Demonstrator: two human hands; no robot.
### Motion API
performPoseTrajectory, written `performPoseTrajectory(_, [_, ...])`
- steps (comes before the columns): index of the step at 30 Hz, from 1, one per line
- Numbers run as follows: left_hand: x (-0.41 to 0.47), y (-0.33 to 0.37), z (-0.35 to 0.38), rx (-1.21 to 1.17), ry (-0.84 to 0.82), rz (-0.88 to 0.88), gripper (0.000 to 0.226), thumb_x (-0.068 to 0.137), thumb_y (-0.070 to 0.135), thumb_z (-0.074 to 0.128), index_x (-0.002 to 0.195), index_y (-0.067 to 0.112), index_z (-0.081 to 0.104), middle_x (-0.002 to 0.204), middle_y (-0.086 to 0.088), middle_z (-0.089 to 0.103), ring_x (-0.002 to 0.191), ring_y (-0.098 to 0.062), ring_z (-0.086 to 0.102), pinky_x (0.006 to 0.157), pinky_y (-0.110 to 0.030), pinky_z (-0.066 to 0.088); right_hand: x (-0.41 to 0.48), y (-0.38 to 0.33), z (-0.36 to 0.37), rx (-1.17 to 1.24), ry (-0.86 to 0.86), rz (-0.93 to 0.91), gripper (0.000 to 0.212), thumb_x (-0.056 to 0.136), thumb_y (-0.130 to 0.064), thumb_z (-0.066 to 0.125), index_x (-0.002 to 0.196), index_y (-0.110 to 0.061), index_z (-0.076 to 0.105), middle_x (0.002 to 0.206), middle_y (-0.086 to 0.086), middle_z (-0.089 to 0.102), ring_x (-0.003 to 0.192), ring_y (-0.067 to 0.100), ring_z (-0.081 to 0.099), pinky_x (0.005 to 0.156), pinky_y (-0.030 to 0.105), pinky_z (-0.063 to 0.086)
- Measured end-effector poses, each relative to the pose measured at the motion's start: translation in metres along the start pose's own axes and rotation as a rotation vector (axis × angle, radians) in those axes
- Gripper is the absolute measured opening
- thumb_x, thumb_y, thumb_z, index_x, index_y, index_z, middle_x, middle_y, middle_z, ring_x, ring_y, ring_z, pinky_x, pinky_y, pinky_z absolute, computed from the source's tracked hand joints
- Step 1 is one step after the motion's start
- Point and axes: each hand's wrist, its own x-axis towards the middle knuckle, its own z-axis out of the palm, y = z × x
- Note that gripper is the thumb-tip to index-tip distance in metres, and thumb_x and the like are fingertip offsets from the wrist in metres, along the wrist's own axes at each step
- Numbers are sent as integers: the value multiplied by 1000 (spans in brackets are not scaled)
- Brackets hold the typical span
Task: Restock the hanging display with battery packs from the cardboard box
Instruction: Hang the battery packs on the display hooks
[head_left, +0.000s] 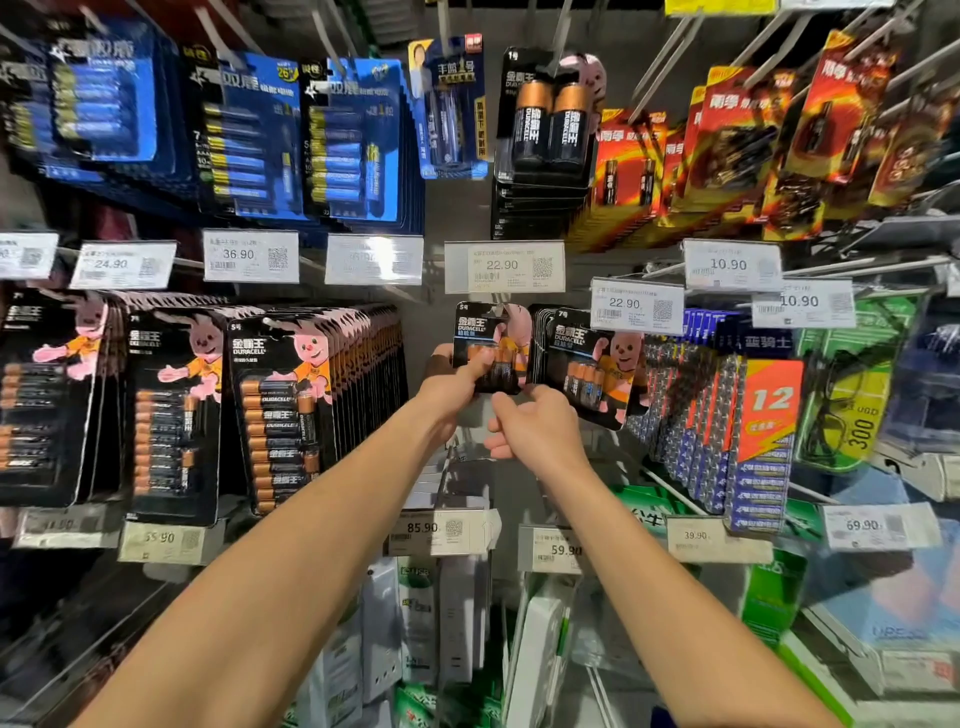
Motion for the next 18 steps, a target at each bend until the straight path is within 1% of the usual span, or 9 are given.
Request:
performPoseTrajectory(2, [3, -1, 2, -24, -33, -9, 24, 90, 31, 74, 106, 21, 58, 116, -15, 71, 112, -32, 67, 102, -53, 53, 0, 2, -1, -13, -13, 6, 55, 100, -20, 57, 149, -5, 37, 91, 12, 76, 61, 16, 72, 54, 23, 57])
performPoseTrajectory(4, [7, -4, 3, -43, -41, -24, 29, 90, 30, 74, 112, 18, 59, 117, -15, 71, 112, -32, 68, 102, -55, 52, 0, 5, -2, -6, -31, 5, 66, 100, -19, 57, 156, -5, 26, 90, 10, 76, 61, 15, 72, 54, 22, 55])
performPoseTrajectory(5, [7, -3, 4, -55, -46, -30, 28, 92, 28, 72, 114, 17, 59, 117, -15, 71, 112, -33, 68, 102, -55, 52, -1, 7, -3, 1, -40, 2, 68, 99, -19, 58, 157, -5, 24, 88, 10, 75, 61, 14, 72, 55, 23, 56])
performPoseTrajectory(8, [3, 1, 3, -75, -78, -49, 20, 97, 23, 68, 114, 15, 58, 119, -16, 70, 113, -32, 67, 101, -48, 54, -1, 12, -6, 13, -51, -4, 63, 99, -19, 59, 154, -7, 30, 85, 9, 74, 61, 16, 72, 59, 28, 59])
performPoseTrajectory(11, [-2, 4, 3, -107, -103, -42, 21, 99, 20, 65, 117, 13, 58, 113, -11, 70, 103, -24, 66, 91, -39, 54, -4, 17, -7, 20, -51, -3, 54, 98, -16, 59, 147, -8, 39, 84, 10, 72, 62, 20, 72, 61, 33, 61])
performPoseTrajectory(13, [-4, 6, 3, -131, -100, -55, 14, 97, 17, 67, 110, 15, 61, 108, -6, 71, 100, -20, 65, 88, -36, 52, -5, 20, -7, 24, -53, 3, 49, 97, -14, 59, 142, -11, 43, 86, 11, 72, 61, 19, 72, 62, 34, 62])
performPoseTrajectory(15, [-6, 6, 3, -157, -89, -73, 10, 93, 11, 68, 100, 17, 65, 103, -3, 73, 103, -20, 64, 89, -37, 50, -7, 22, -6, 40, -61, 10, 43, 97, -13, 60, 137, -12, 45, 84, 10, 71, 60, 19, 71, 63, 36, 62])
performPoseTrajectory(18, [-9, 8, 5, -173, -69, -91, 12, 91, 10, 68, 92, 21, 65, 96, 3, 72, 102, -16, 61, 92, -37, 45, -9, 25, -5, 34, -68, 16, 37, 97, -14, 60, 132, -15, 47, 84, 8, 72, 61, 19, 72, 64, 35, 62])
